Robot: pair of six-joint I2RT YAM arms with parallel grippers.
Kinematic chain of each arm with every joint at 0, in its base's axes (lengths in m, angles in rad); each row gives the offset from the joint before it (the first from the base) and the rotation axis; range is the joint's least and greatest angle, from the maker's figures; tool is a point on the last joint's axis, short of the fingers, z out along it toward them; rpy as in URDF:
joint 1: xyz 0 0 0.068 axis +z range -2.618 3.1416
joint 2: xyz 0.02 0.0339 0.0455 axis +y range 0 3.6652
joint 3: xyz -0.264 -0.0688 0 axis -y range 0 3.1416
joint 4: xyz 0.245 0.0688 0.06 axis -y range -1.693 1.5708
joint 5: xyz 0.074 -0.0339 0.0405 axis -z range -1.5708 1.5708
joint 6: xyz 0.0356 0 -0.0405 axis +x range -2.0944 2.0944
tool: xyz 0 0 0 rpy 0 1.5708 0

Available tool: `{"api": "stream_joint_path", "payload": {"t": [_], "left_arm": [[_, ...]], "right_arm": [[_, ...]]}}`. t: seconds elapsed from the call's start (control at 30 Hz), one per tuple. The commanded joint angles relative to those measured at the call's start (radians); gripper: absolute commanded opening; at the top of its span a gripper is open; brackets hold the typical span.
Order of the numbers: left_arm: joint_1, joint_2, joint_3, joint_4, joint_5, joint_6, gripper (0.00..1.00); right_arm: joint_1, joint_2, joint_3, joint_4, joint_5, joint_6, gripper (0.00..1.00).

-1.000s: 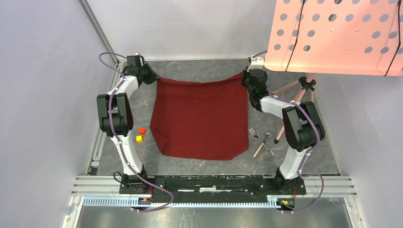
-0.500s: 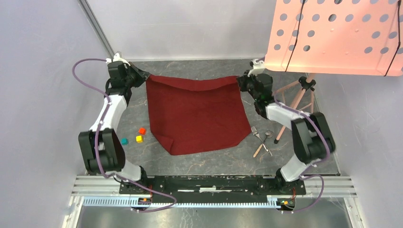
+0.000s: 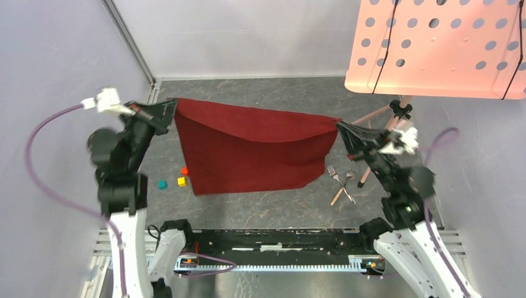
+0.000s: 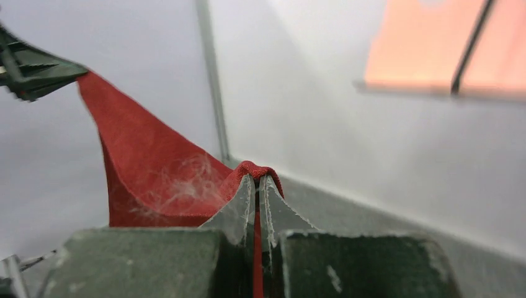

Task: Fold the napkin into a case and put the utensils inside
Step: Flatten the napkin at the center of the board.

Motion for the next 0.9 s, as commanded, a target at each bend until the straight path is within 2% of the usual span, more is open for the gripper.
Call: {"api": "stream_joint_path", "payload": {"t": [0.0, 0.13, 0.27, 0.37, 0.43, 0.6, 0.73, 0.87], "left_arm": [[0.006, -0.172, 0.198, -0.045, -0.010, 0.006, 0.02], [0.006, -0.250, 0.315, -0.063, -0.070, 0.041, 0.02], [0.003, -0.261, 0.408, -0.102, -0.116, 0.100, 0.02], [0.003, -0.262, 0.394, -0.077, -0.160, 0.109, 0.02], [0.002, -0.258, 0.341, -0.049, -0.192, 0.101, 0.02], [0.002, -0.151, 0.164, 0.024, -0.241, 0.119, 0.02], [0.003, 0.058, -0.001, 0.172, -0.249, 0.124, 0.02], [0.001, 0.332, -0.080, 0.406, -0.147, 0.064, 0.02]], "right_arm": [[0.000, -0.155, 0.130, -0.071, -0.200, -0.015, 0.00], [0.001, -0.234, 0.198, -0.032, -0.267, 0.017, 0.00], [0.001, -0.276, 0.238, 0.032, -0.287, 0.052, 0.00], [0.001, -0.264, 0.234, 0.048, -0.244, 0.045, 0.00], [0.002, -0.228, 0.233, -0.015, -0.146, 0.023, 0.00], [0.001, -0.122, 0.129, -0.082, 0.273, 0.039, 0.00], [0.001, 0.076, -0.022, 0.067, 0.513, 0.031, 0.00], [-0.005, 0.335, -0.061, 0.223, 0.664, 0.013, 0.00]]}}
